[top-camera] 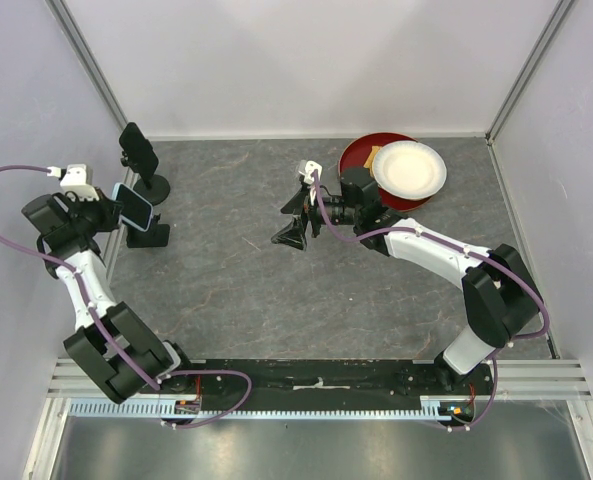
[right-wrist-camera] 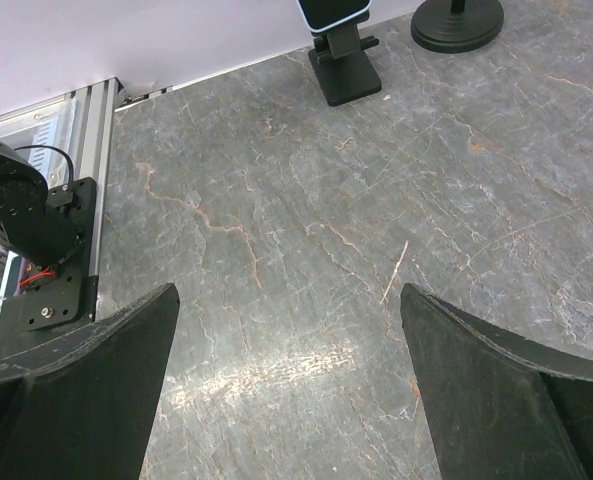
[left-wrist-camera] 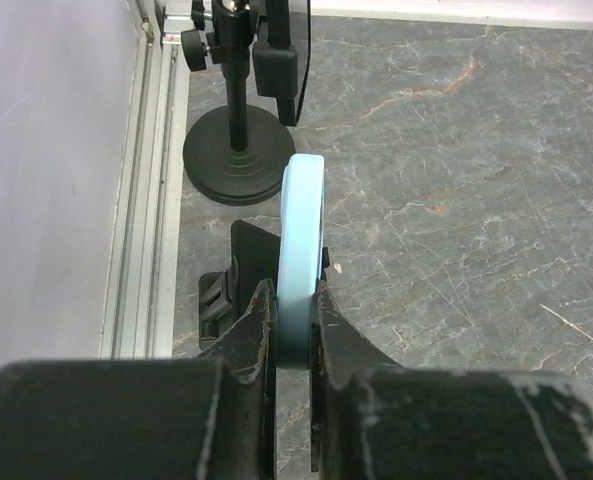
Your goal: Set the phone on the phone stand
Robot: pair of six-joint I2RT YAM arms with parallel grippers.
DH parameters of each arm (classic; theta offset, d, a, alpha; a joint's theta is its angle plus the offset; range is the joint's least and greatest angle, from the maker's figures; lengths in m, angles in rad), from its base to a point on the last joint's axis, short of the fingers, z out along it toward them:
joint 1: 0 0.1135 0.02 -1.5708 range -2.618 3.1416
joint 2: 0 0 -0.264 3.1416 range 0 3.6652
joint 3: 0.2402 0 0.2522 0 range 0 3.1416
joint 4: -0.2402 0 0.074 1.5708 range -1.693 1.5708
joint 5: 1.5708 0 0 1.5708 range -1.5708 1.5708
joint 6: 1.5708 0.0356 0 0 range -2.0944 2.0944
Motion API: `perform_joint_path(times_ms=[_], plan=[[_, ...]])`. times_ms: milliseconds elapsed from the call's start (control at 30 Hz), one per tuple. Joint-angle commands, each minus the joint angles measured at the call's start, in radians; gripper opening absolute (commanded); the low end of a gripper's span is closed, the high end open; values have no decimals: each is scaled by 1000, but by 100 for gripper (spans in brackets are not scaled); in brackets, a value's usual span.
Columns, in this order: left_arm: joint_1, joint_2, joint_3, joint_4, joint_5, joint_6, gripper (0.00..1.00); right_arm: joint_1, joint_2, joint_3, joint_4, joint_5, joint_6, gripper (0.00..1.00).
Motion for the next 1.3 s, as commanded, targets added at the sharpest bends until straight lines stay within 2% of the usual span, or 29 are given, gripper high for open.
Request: perform_joint_path(times_ms=[0,333,600,900,1133,1267], plan=[[8,13,45,83,46,-25,2,-3,-23,4,43,-32,-17,98],[36,88,78,89,132,-78,2,0,-18,7,40,-36,-18,98],[38,159,124,46,136,-63,2,-1,0,16,34,-38,-17,98],[38,185,140,-17,72,-37,2,-1,23,32,30,-47,-15,98],[38,188,166,-74,-40,-15,2,-1,25,33,30,-47,-15,98],[38,222,175,-74,-19,-49,2,0,25,35,30,-52,-13,98]])
